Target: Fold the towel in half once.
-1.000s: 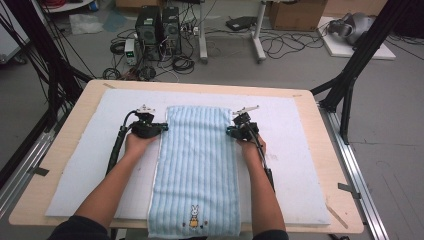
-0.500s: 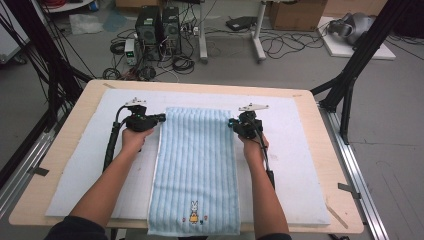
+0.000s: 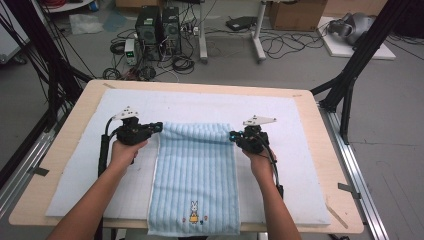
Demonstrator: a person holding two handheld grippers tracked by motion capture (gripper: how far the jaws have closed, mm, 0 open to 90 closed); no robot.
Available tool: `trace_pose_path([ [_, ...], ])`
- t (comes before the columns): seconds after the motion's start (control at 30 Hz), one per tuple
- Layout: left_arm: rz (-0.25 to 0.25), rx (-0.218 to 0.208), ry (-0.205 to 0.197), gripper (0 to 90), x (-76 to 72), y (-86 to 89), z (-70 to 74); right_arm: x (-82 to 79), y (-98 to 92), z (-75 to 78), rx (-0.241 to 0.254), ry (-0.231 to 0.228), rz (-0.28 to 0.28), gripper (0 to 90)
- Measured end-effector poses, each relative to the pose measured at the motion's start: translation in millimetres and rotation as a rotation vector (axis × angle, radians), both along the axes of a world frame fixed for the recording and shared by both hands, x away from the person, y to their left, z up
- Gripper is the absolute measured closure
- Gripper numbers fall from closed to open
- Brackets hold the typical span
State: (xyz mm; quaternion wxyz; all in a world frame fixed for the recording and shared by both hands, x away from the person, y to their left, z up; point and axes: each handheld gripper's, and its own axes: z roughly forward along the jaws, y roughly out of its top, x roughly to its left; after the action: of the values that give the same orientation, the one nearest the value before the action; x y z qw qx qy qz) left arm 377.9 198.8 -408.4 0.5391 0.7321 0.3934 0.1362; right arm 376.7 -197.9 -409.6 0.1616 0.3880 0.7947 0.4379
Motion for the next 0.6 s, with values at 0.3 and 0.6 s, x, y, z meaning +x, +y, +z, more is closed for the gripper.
trace_pose_path([
  [0.3,-0.031,0.010,-0.015,86.5,-36.6,3.8,-11.2,-33.5,-0.6,-3.6,-0.026,-0.005,0.043,85.7],
  [0.6,-0.076,0.019,0.038,86.3,-54.3,7.9,-27.6,-53.1,0.8,-13.8,-0.044,0.024,0.070,85.7],
])
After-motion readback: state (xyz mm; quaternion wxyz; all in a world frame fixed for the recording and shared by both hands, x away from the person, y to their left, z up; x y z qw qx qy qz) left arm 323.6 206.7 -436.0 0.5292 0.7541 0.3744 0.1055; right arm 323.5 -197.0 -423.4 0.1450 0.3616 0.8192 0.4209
